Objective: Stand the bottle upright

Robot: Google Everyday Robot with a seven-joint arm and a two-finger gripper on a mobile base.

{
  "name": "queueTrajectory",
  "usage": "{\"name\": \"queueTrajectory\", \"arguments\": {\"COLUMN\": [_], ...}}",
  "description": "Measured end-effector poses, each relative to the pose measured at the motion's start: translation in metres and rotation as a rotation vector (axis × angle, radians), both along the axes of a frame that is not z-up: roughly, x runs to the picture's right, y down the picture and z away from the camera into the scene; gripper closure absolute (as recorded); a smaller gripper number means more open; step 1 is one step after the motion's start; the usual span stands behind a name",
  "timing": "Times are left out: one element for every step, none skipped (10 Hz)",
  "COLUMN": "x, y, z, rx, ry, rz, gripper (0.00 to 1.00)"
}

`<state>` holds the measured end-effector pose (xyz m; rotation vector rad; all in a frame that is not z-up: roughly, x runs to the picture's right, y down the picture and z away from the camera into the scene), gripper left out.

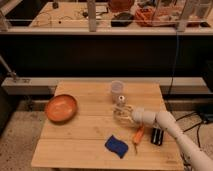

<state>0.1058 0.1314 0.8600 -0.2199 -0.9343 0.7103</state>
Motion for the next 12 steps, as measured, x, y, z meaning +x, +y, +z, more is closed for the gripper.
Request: {"name": "queueTrajectory", "arguments": {"x": [0.0,0.0008,0.0017,0.0024,0.0026,0.0028,0.0031,0.0039,0.0045,0.0048,0.0055,0.006], "y": [-0.0011,-0.0011,-0.0005,0.0007,0.0014,0.0018,0.0023,0.0018,0.0023,0.003,0.003,0.0036], "z": [0.0003,0.0008,0.0011,0.0013,0.0012,0.0015,0.0018,0.0018,0.0021,0.0021,0.0021,0.0022], "rx": [0.002,0.003,0.004,0.004,0.004,0.004,0.005,0.006,0.007,0.008,0.008,0.01], "ry": [0.0,0.002,0.001,0.0,-0.001,0.0,0.001,0.002,0.002,0.001,0.001,0.001], "rz": [0.003,0.005,0.002,-0.001,-0.004,-0.005,-0.005,-0.005,-0.007,-0.01,-0.011,-0.014], "gripper": [0.2,0.2,0.2,0.2,0.2,0.2,0.2,0.2,0.2,0.2,0.2,0.2]}}
